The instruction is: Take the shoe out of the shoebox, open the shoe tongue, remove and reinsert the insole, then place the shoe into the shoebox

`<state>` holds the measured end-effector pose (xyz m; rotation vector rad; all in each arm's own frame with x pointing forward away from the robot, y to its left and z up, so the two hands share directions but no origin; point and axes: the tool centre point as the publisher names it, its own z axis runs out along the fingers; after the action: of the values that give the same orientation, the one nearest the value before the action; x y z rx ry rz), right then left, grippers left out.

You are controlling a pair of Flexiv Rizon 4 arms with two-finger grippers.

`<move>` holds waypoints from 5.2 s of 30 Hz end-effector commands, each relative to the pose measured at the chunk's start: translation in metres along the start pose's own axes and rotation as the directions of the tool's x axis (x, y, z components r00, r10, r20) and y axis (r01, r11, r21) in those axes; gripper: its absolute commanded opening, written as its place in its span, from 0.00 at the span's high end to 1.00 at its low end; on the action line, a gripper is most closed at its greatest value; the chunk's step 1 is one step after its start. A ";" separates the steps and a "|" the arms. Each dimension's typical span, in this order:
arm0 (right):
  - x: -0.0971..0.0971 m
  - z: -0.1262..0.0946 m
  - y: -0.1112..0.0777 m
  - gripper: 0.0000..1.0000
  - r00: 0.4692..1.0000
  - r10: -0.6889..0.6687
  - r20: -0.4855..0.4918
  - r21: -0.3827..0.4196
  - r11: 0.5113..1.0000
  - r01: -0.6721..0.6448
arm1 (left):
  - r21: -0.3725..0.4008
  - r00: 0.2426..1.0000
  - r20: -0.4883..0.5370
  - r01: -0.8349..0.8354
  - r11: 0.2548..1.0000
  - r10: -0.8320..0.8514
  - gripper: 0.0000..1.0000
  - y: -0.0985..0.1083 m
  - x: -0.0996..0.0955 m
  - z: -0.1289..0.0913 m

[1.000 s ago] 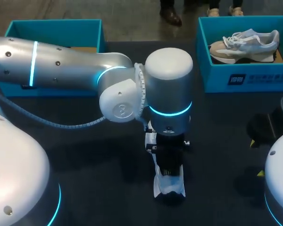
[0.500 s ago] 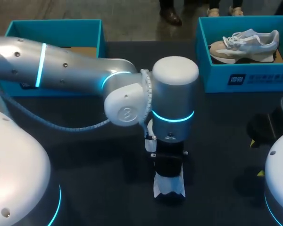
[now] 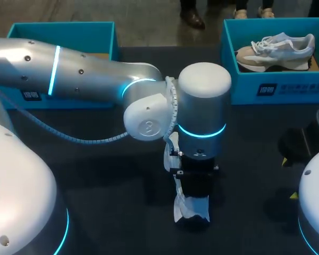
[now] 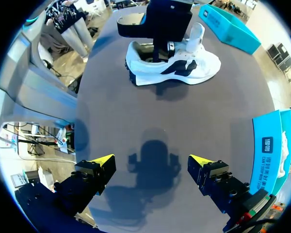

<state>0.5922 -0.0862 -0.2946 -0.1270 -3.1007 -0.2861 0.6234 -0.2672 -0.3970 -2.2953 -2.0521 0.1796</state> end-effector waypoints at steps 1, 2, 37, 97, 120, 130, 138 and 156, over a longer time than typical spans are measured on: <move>0.002 0.001 0.000 0.00 1.000 0.000 0.005 0.002 1.000 0.000 | -0.031 1.000 0.027 0.001 1.000 0.000 1.00 -0.005 0.014 -0.026; 0.002 0.001 0.000 0.00 1.000 0.000 0.005 0.002 1.000 0.000 | -0.040 0.999 0.034 0.002 0.999 0.000 1.00 -0.004 0.015 -0.030; 0.002 0.001 0.000 0.00 1.000 0.000 0.005 0.002 1.000 0.000 | -0.133 0.994 0.015 0.106 0.985 -0.105 0.76 0.025 0.018 -0.046; 0.002 0.001 0.000 0.00 1.000 0.000 0.005 0.002 1.000 0.000 | -0.202 0.982 0.107 0.177 0.963 -0.158 0.00 0.072 0.045 -0.107; 0.002 0.001 0.000 0.00 1.000 0.000 0.005 0.002 1.000 0.000 | -0.256 0.974 0.158 0.202 0.945 -0.165 0.25 0.068 0.054 -0.138; 0.002 0.001 0.000 0.00 1.000 0.000 0.005 0.002 1.000 0.000 | -0.244 0.972 0.155 0.213 0.946 -0.179 0.55 0.094 0.050 -0.135; 0.002 0.001 0.000 0.00 1.000 0.000 0.005 0.002 1.000 0.000 | -0.200 0.970 0.145 0.220 0.955 -0.193 0.59 0.098 0.045 -0.136; 0.002 0.001 0.000 0.00 1.000 0.000 0.005 0.002 1.000 0.000 | -0.115 0.978 0.126 0.179 0.977 -0.164 0.72 0.065 0.031 -0.099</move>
<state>0.5925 -0.0861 -0.2949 -0.1270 -3.1004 -0.2859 0.7047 -0.2396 -0.3022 -2.2036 -2.3732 0.1747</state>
